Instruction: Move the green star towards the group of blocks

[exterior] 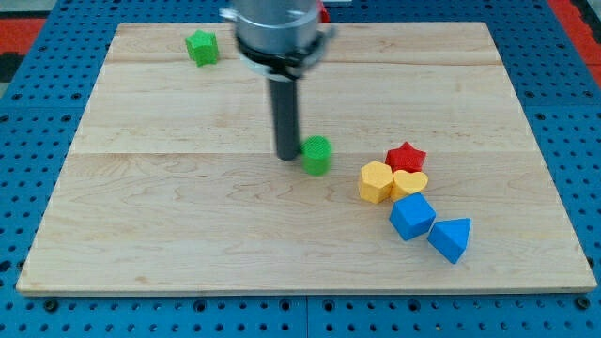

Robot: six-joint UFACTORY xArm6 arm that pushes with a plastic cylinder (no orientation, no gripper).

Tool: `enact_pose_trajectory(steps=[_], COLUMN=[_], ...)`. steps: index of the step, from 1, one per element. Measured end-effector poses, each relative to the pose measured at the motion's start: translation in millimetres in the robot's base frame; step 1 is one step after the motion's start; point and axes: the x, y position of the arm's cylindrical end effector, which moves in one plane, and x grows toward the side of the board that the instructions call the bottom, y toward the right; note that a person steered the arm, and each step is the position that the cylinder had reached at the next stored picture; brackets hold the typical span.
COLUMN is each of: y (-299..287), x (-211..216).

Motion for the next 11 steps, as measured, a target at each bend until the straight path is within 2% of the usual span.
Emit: enact_pose_trajectory(steps=[1, 2, 3, 4, 5, 6, 8, 9, 10, 11], y=[20.7, -57.1, -159.1, -246.9, -237.3, -150.8, 10.1, -43.0, -54.6, -112.5], x=[-7.6, -60.4, -109.2, -178.8, -236.8, -220.0, -72.5, -97.4, -134.1, -117.6])
